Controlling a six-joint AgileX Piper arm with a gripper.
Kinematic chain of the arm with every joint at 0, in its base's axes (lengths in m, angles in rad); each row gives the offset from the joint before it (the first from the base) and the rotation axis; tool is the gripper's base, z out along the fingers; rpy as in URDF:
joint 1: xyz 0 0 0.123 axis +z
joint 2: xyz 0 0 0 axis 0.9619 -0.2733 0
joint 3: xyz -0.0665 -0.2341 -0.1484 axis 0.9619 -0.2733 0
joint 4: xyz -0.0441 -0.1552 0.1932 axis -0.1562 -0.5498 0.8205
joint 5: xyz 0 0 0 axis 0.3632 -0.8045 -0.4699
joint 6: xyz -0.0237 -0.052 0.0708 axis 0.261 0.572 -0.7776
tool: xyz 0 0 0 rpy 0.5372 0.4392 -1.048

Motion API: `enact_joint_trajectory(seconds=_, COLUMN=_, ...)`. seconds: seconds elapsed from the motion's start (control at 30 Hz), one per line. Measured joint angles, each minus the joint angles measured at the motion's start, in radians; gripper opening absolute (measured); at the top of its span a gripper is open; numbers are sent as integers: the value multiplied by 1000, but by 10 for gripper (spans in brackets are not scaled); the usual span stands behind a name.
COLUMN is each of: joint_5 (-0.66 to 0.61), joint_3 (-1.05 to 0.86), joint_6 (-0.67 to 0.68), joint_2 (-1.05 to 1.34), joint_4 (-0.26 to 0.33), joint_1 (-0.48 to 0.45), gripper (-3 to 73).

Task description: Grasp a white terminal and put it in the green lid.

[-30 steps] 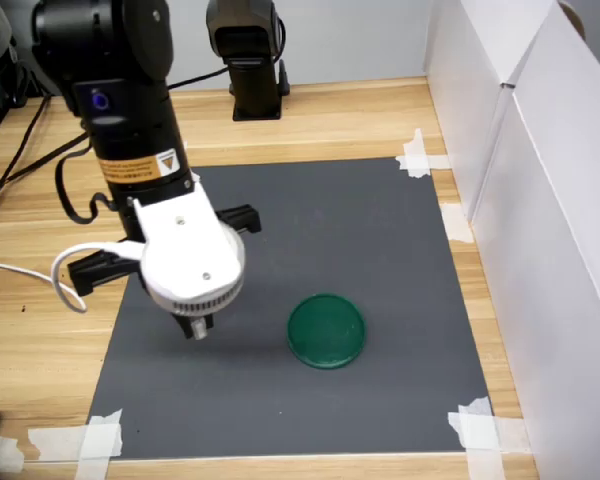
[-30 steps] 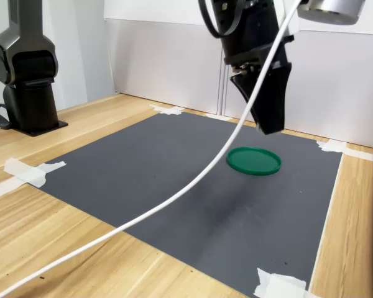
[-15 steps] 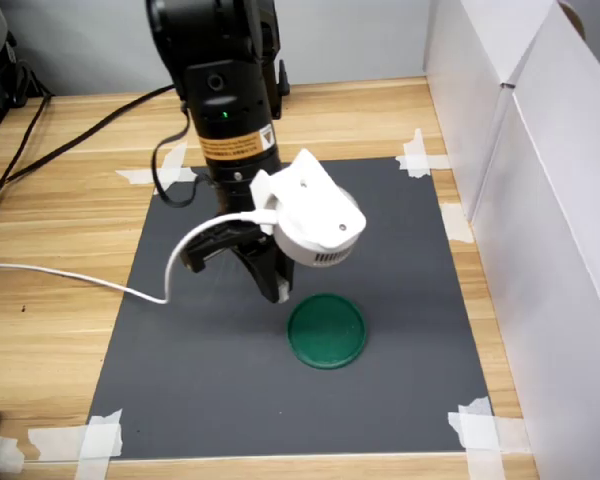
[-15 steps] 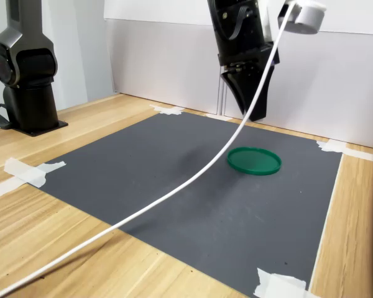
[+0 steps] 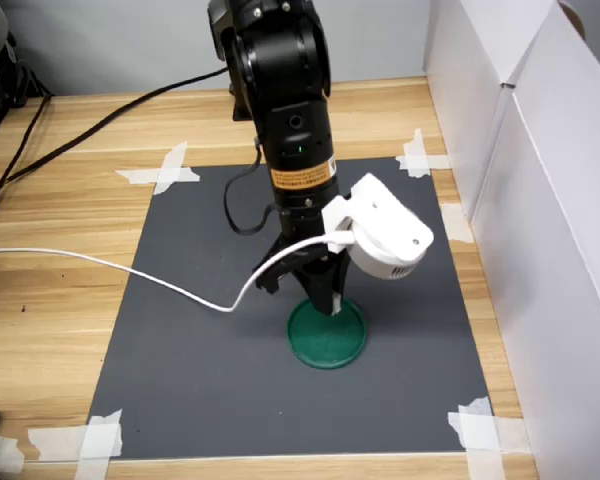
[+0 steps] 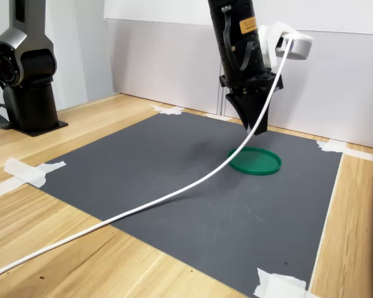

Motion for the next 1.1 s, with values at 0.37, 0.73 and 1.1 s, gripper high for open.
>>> enact_joint_trajectory(seconds=0.37, joint_5=18, joint_3=0, joint_6=-13, joint_2=-58, joint_4=-15, joint_1=0, gripper=102)
enact_joint_trajectory(seconds=0.73, joint_5=51, joint_3=0, joint_6=-36, joint_2=-59, joint_4=-19, joint_1=0, gripper=448)
enact_joint_trajectory(seconds=1.1, joint_5=83, joint_3=0, joint_6=-66, joint_2=25, joint_4=6, joint_1=0, gripper=556)
